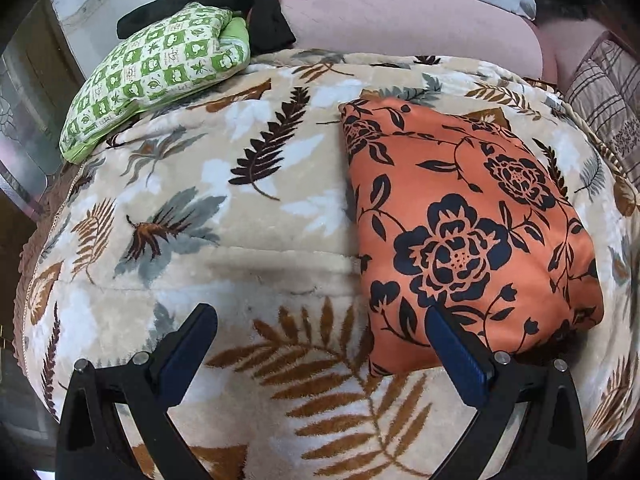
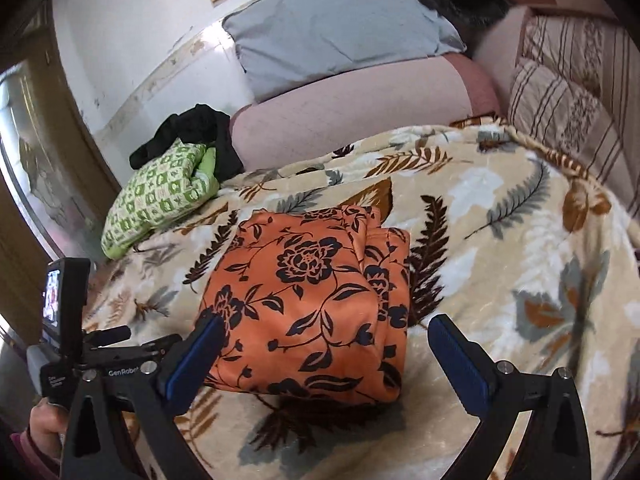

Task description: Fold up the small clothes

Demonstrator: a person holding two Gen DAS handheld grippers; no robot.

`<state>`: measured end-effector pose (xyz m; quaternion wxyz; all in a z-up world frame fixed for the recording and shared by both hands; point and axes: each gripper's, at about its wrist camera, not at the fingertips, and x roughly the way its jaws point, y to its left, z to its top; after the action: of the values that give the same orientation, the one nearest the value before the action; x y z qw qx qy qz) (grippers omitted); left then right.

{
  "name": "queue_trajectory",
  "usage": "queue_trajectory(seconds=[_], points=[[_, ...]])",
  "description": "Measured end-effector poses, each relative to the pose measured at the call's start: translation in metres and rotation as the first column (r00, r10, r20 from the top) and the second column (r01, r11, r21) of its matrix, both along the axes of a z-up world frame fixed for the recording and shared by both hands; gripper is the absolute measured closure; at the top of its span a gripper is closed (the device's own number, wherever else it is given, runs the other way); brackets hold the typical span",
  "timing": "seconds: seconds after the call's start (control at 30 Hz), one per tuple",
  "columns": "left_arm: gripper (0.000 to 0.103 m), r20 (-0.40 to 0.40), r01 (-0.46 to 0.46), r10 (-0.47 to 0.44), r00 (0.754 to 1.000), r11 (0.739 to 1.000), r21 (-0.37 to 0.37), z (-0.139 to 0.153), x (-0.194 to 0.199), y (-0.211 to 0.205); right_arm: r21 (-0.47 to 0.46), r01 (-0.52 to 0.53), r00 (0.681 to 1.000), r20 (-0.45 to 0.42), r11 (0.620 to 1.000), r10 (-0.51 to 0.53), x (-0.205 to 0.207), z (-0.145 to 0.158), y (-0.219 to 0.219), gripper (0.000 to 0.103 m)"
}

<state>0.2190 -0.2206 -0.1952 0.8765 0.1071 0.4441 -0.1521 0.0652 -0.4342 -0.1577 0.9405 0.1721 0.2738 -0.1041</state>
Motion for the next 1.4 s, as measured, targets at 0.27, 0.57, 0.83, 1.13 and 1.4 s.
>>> queue_trajectory(seconds=[0.27, 0.57, 0.83, 1.13, 1.4], points=[[0.0, 0.03, -0.012, 0.011, 0.999, 0.999, 0.032, 0.009, 0.011, -0.008, -0.177, 0.025, 0.998, -0.046, 0.984, -0.034, 0.002, 0.008, 0.009, 0.0], [0.0, 0.017, -0.029, 0.029, 0.999, 0.998, 0.047, 0.009, 0.045, -0.03, -0.213, 0.011, 0.997, -0.07, 0.977, -0.026, 0.012, 0.008, 0.009, 0.0], [0.0, -0.048, -0.013, 0.018, 0.999, 0.994, 0.11, -0.015, 0.08, -0.052, -0.187, 0.013, 0.992, -0.122, 0.982, -0.037, 0.027, -0.003, 0.002, 0.0], [0.0, 0.0, 0.004, -0.004, 1.0, 0.998, 0.069, 0.014, 0.07, -0.029, -0.057, -0.034, 0.993, -0.111, 0.998, 0.028, 0.036, -0.008, -0.011, 0.0], [0.0, -0.037, 0.066, -0.062, 0.997, 0.991, 0.118, -0.007, 0.026, -0.004, 0.399, -0.3, 0.954, 0.133, 0.866, 0.269, 0.031, -0.011, -0.024, 0.0]])
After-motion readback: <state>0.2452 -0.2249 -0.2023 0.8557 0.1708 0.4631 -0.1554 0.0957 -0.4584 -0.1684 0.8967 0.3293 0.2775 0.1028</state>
